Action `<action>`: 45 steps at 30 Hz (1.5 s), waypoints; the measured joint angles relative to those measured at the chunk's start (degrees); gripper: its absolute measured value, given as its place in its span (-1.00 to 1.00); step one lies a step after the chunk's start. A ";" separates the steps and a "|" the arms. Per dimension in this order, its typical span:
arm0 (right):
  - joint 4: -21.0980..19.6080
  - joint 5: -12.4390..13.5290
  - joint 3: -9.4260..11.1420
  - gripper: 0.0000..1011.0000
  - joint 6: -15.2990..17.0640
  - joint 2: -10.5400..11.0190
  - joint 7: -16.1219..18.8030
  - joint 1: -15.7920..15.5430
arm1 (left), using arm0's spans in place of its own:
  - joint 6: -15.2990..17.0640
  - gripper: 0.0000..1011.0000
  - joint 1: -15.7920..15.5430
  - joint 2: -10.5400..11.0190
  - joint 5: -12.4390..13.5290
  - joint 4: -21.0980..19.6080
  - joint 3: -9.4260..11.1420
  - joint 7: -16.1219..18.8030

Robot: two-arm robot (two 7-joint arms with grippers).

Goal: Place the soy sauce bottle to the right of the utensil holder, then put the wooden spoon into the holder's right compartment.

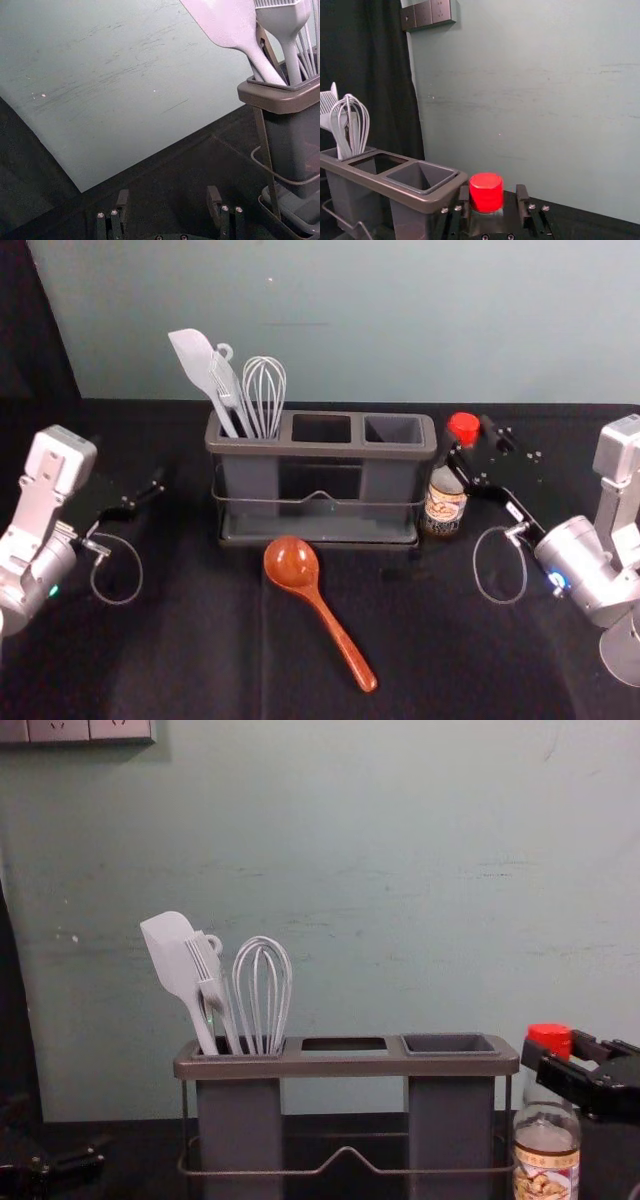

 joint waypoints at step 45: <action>-14.70 -5.55 -8.24 0.98 -0.49 1.16 2.32 -11.54 | 0.00 0.98 0.00 0.00 0.00 0.00 0.00 0.00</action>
